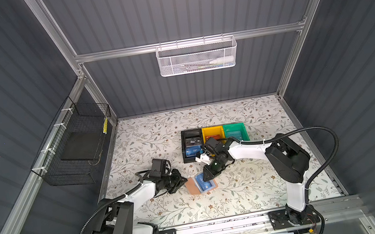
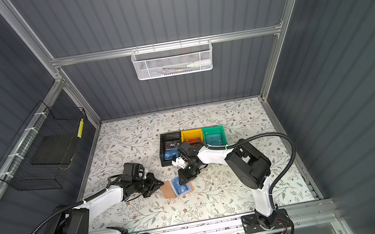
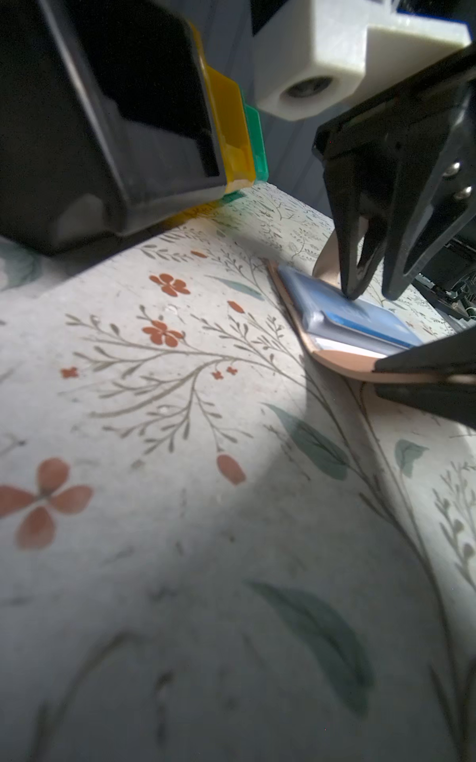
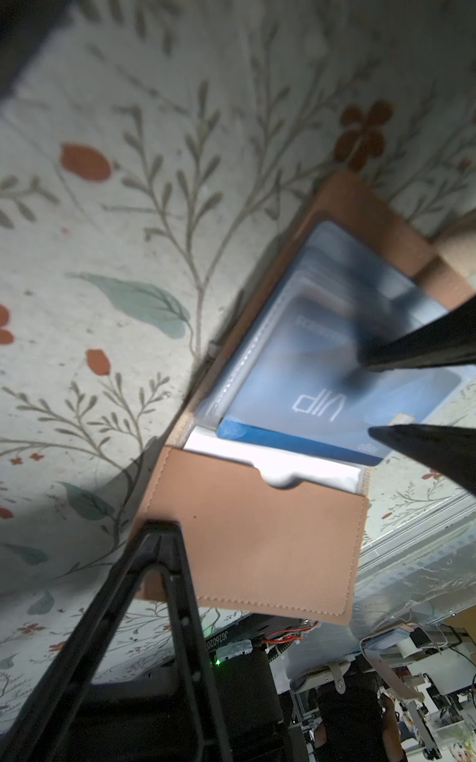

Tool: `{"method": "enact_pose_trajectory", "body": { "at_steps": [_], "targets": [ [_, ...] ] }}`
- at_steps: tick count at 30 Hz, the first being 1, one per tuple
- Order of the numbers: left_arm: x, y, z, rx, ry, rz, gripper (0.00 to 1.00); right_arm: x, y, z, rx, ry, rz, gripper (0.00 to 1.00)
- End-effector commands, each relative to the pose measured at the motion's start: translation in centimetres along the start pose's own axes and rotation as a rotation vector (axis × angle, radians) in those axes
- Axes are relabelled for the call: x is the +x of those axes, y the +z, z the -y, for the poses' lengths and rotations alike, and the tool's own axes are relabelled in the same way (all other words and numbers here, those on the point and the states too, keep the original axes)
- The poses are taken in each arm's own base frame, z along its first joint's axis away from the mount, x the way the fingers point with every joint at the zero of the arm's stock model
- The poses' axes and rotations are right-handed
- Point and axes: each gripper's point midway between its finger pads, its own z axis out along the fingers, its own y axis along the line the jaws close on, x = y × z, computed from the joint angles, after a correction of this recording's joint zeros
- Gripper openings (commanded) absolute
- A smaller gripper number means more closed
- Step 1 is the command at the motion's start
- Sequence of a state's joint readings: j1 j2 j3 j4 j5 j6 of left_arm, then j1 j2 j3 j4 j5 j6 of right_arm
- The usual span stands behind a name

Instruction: Take the credit cards out of the card holder

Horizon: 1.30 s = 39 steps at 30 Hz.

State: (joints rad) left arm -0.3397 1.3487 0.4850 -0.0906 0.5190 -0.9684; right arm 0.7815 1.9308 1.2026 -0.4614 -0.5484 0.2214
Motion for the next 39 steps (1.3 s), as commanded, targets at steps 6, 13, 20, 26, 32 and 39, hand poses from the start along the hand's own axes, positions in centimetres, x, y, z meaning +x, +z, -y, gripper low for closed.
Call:
{"method": "enact_pose_trajectory", "body": {
  "at_steps": [6,13,20,26,32,39],
  "targets": [
    [0.0,-0.1,-1.7,-0.086,0.009,0.02,0.0,2.4,-0.5,2.6,0.141,0.026,-0.054,0.29],
    [-1.2,-0.1,-1.5,-0.101,0.019,0.033,0.0,2.5,-1.0,3.5,0.159,0.032,-0.046,0.29],
    [-2.0,-0.5,-0.8,-0.108,0.03,0.023,0.14,2.0,-0.6,3.3,0.137,0.031,-0.054,0.29],
    [-2.4,-3.3,1.9,-0.1,0.076,0.067,0.52,2.1,-0.2,3.5,0.137,0.037,-0.068,0.29],
    [-2.5,-5.3,4.8,-0.035,0.08,0.094,0.45,2.3,-0.3,3.6,0.143,0.033,-0.072,0.29],
    [-2.0,-7.2,9.6,0.129,0.093,0.105,0.29,2.4,-0.2,3.7,0.143,0.034,-0.074,0.29]
  ]
}}
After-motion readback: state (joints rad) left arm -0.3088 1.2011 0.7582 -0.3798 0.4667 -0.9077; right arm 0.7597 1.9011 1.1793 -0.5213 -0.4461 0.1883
